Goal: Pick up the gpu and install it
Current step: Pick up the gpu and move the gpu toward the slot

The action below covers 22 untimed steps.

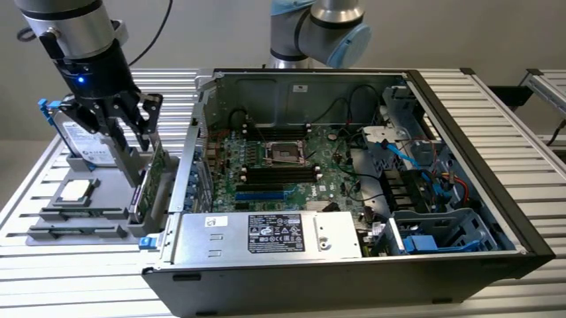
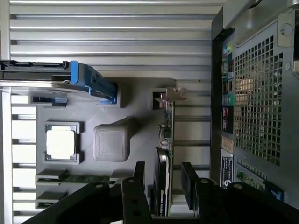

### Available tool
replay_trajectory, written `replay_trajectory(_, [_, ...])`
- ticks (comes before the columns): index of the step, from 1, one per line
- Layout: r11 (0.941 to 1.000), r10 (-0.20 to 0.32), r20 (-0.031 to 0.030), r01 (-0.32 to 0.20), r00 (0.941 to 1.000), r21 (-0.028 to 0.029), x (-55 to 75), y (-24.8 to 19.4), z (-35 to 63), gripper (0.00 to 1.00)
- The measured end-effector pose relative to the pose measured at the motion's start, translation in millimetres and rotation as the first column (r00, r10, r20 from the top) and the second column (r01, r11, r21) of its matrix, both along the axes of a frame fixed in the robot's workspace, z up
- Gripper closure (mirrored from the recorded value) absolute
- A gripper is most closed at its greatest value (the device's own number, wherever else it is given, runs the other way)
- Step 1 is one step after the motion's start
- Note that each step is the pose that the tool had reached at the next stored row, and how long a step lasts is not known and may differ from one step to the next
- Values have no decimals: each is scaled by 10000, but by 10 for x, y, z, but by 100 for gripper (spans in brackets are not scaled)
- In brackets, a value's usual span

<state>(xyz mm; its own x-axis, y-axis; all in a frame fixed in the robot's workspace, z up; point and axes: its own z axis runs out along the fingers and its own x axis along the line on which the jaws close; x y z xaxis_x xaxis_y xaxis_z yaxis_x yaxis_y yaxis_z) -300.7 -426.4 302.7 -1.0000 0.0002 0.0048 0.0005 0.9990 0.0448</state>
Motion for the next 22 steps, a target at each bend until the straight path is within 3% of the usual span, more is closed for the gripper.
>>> replay_trajectory(22, [9999,165,0,-165,9999,-8,-12,-32,-401,56])
